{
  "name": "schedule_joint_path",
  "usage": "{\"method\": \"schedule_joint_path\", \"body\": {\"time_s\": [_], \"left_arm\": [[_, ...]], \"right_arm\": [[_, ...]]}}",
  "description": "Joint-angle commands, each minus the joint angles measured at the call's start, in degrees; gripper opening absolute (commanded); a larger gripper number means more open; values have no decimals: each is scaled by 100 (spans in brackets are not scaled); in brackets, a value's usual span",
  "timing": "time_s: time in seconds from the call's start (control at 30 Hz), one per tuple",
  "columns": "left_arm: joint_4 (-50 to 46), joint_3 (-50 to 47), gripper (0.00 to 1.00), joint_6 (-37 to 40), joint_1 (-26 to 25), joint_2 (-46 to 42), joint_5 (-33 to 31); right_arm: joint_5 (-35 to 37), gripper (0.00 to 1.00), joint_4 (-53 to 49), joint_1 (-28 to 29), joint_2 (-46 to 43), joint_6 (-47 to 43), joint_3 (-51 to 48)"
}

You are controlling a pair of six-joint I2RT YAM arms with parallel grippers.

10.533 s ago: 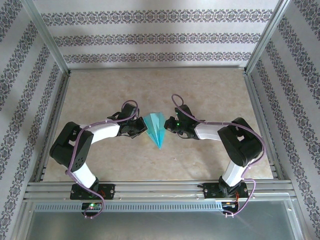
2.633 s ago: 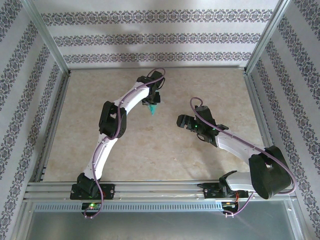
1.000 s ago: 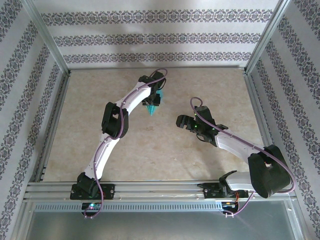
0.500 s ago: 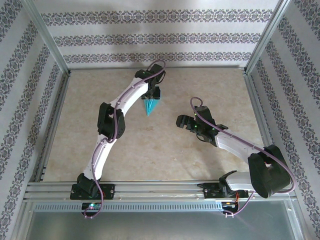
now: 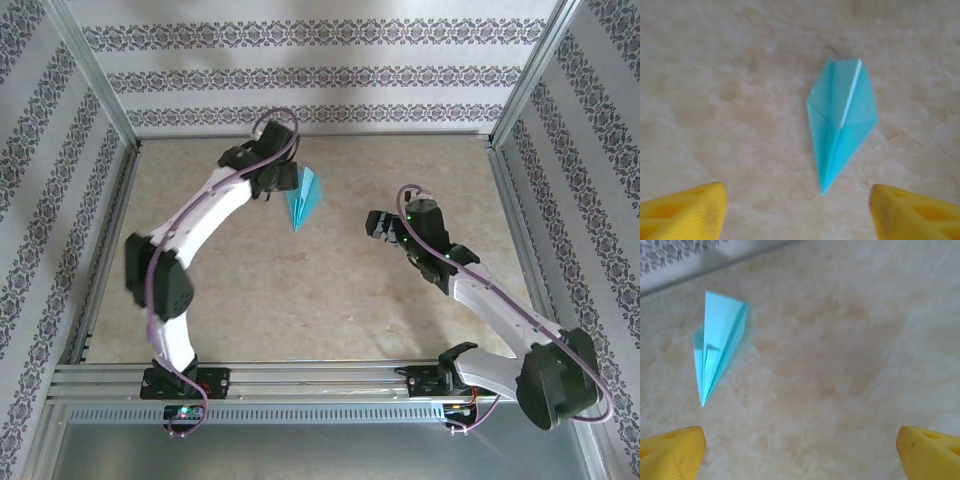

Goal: Fold a paper plane with a square sheet of paper (pick it up from the middle)
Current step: Move the paper plane to the top-center of the table, then reset both arms

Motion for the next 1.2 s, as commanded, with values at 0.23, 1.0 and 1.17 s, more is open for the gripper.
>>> {"method": "schedule_joint_path", "body": {"time_s": [0.23, 1.0, 1.17], "left_arm": [[3704, -4771, 99, 592, 715, -3423, -1857], [10142, -8524, 99, 2860, 2544, -2682, 820], [10394, -8332, 99, 2895, 2561, -2022, 897]], "right_arm": [[2001, 98, 861, -622, -487, -1537, -511], [-241, 98, 4961, -2024, 1030, -2877, -2211], [-790, 98, 5474, -2131, 1474, -2825, -2211]]}}
